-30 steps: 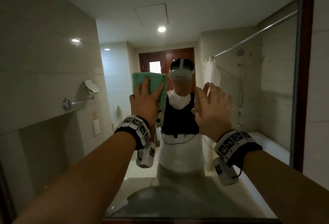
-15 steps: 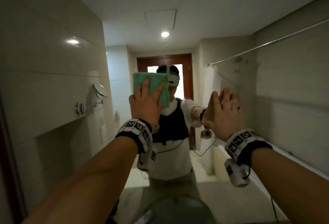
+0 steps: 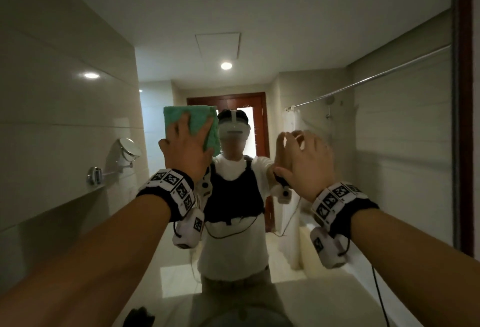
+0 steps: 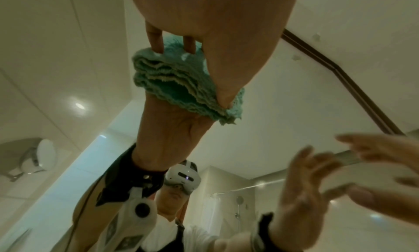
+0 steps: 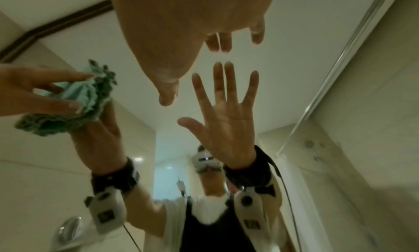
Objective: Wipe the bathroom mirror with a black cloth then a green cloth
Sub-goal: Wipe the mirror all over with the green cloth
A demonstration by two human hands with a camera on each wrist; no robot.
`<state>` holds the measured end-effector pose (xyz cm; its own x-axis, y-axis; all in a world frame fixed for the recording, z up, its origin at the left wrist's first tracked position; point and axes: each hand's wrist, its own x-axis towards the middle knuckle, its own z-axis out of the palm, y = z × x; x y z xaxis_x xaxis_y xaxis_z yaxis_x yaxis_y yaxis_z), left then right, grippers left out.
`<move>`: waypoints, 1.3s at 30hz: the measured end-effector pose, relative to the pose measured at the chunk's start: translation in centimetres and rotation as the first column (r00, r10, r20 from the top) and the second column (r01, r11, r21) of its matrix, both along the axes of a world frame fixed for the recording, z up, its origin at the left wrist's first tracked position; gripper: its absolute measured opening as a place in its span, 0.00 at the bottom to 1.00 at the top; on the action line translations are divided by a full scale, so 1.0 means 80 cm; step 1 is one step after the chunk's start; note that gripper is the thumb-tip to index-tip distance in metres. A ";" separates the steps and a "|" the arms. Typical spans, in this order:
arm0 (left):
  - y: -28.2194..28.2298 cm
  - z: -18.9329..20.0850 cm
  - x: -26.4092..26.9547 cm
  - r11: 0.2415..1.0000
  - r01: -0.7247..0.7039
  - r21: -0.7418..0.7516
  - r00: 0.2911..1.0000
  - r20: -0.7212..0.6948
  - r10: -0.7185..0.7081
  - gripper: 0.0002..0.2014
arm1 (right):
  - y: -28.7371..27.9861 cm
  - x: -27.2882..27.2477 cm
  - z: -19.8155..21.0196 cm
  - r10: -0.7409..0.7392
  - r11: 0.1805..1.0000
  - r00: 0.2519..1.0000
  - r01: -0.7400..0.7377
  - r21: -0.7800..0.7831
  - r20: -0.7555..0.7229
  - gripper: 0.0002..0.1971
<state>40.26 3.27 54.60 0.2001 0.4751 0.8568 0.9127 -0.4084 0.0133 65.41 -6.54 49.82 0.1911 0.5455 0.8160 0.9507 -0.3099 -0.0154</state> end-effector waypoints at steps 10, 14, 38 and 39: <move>-0.035 -0.003 0.152 0.995 0.062 0.082 0.983 -0.176 -0.047 0.39 | 0.031 0.029 0.005 0.067 0.997 0.994 -0.069 -0.025 -0.083 0.53; -0.036 0.003 0.166 0.992 0.086 0.093 0.969 -0.240 -0.061 0.39 | 0.037 0.033 0.002 0.095 0.996 0.992 -0.094 0.005 -0.086 0.53; -0.004 -0.039 0.028 1.000 0.005 0.021 0.973 -0.229 0.000 0.41 | 0.025 -0.057 0.002 0.072 0.996 0.996 -0.074 -0.049 -0.049 0.48; -0.002 -0.040 0.023 1.000 0.009 0.023 0.970 -0.242 -0.003 0.42 | 0.028 -0.072 0.000 0.095 0.995 0.995 -0.096 -0.026 -0.027 0.47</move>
